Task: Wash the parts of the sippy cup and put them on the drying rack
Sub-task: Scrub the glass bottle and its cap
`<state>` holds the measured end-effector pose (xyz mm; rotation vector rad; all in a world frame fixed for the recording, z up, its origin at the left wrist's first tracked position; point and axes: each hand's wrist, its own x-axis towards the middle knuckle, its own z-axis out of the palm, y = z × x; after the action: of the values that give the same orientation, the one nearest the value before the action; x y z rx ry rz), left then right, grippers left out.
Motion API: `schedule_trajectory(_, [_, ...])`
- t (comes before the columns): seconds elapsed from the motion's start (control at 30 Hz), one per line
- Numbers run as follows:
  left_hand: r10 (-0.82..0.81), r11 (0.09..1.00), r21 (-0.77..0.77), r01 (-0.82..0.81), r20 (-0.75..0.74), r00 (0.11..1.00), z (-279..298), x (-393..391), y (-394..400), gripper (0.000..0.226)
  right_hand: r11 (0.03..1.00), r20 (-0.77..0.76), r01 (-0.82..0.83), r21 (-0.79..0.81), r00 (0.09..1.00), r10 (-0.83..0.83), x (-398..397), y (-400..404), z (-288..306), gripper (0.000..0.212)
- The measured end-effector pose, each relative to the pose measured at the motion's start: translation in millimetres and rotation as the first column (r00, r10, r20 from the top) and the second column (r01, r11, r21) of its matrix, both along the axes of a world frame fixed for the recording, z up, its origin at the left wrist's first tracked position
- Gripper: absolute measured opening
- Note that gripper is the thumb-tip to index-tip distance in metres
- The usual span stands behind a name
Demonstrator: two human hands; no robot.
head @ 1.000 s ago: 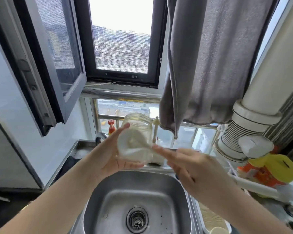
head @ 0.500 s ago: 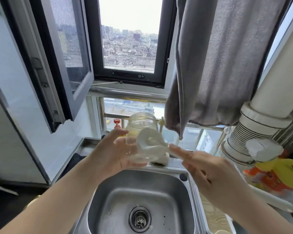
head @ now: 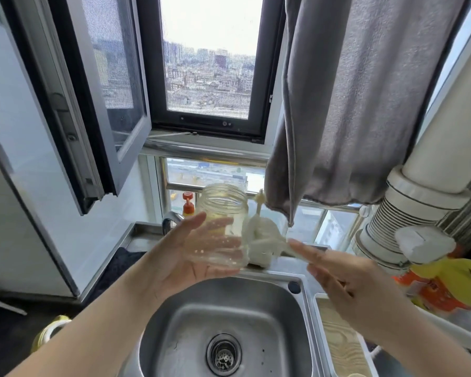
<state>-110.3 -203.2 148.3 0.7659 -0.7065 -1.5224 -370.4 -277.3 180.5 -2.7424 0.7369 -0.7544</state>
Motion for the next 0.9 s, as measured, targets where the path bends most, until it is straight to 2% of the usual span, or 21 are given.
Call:
schedule_trajectory(0.07, [-0.002,0.999,0.044,-0.001,0.064,0.998,1.6,-6.2,-1.7,0.103,0.999,0.019,0.032,-0.015,0.999,-0.031,9.8,-7.9,6.0,0.061])
schedule_trajectory(0.13, [-0.008,0.998,0.056,0.003,0.094,0.996,5.0,-13.1,-5.2,0.098,0.999,0.013,-0.003,-0.044,1.0,0.004,21.8,-4.6,10.7,0.062])
schedule_trajectory(0.2, [0.015,0.999,0.044,-0.02,0.108,0.994,8.5,-14.6,-6.9,0.092,0.992,-0.053,-0.091,-0.084,0.995,0.087,22.5,10.9,9.6,0.056])
schedule_trajectory(0.27, [0.039,0.995,0.08,-0.051,0.14,0.989,8.9,-10.8,-5.7,0.1,0.986,-0.12,-0.143,-0.083,0.984,0.133,9.6,19.1,5.0,0.059])
schedule_trajectory(0.33, [0.026,0.994,0.105,-0.043,0.161,0.987,5.3,-8.2,-3.9,0.105,0.994,-0.124,-0.056,-0.097,0.991,0.044,-0.9,9.2,6.8,0.071])
schedule_trajectory(0.43, [0.004,0.993,0.113,-0.019,0.133,0.991,1.2,-11.4,-5.9,0.099,0.993,-0.046,0.057,-0.103,0.997,-0.062,7.7,-8.0,15.1,0.061])
schedule_trajectory(0.5, [-0.005,0.996,0.084,-0.008,0.147,0.989,3.2,-13.6,-7.8,0.088,0.997,-0.064,-0.002,-0.077,0.998,-0.003,19.5,0.5,14.1,0.058])
schedule_trajectory(0.6, [0.059,0.985,0.151,-0.086,0.174,0.983,7.2,-9.6,-10.0,0.1,0.989,-0.195,-0.125,-0.074,0.975,0.109,13.3,19.7,3.0,0.059])
schedule_trajectory(0.67, [0.079,0.98,0.165,-0.11,0.185,0.98,7.8,-5.0,-10.2,0.096,0.989,-0.226,-0.121,-0.087,0.969,0.099,1.6,17.4,-2.9,0.067])
schedule_trajectory(0.73, [0.114,0.976,0.162,-0.143,0.175,0.978,8.9,-3.6,-10.3,0.083,0.99,-0.201,-0.077,-0.114,0.978,0.053,-2.9,5.9,0.4,0.073])
schedule_trajectory(0.77, [0.12,0.976,0.16,-0.147,0.167,0.979,9.4,-4.0,-10.9,0.081,0.992,-0.168,-0.038,-0.121,0.986,0.017,-2.6,0.4,5.9,0.067])
schedule_trajectory(0.83, [0.09,0.983,0.143,-0.112,0.156,0.984,10.3,-8.8,-10.9,0.088,0.989,-0.084,0.048,-0.137,0.995,-0.059,2.8,-9.8,15.9,0.055])
schedule_trajectory(0.9, [0.043,0.991,0.118,-0.061,0.15,0.988,11.7,-15.7,-11.0,0.093,0.985,-0.019,0.079,-0.151,0.996,-0.083,15.2,-12.8,19.4,0.053])
